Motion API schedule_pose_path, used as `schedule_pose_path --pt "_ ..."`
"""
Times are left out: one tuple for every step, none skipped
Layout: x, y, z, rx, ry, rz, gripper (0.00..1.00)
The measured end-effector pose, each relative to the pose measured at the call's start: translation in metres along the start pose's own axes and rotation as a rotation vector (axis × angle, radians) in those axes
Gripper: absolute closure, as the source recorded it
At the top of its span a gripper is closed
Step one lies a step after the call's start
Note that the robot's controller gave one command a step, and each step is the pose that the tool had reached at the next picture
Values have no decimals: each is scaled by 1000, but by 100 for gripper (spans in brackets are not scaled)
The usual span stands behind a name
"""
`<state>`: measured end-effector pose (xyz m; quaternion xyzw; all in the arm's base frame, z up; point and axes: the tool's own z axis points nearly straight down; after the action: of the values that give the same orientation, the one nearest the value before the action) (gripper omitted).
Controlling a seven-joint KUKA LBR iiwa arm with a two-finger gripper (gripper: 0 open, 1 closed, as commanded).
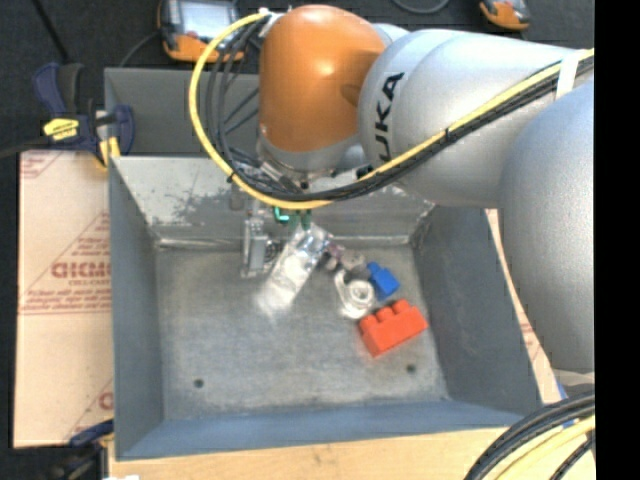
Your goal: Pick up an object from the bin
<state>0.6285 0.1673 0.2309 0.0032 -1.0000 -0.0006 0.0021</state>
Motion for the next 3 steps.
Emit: schedule_pose_path --pt "-25 -76 134 0 -12 -21 0" --pt "-17 -122 138 0 -8 24 0" --pt "-19 -118 143 -2 -15 63 0"
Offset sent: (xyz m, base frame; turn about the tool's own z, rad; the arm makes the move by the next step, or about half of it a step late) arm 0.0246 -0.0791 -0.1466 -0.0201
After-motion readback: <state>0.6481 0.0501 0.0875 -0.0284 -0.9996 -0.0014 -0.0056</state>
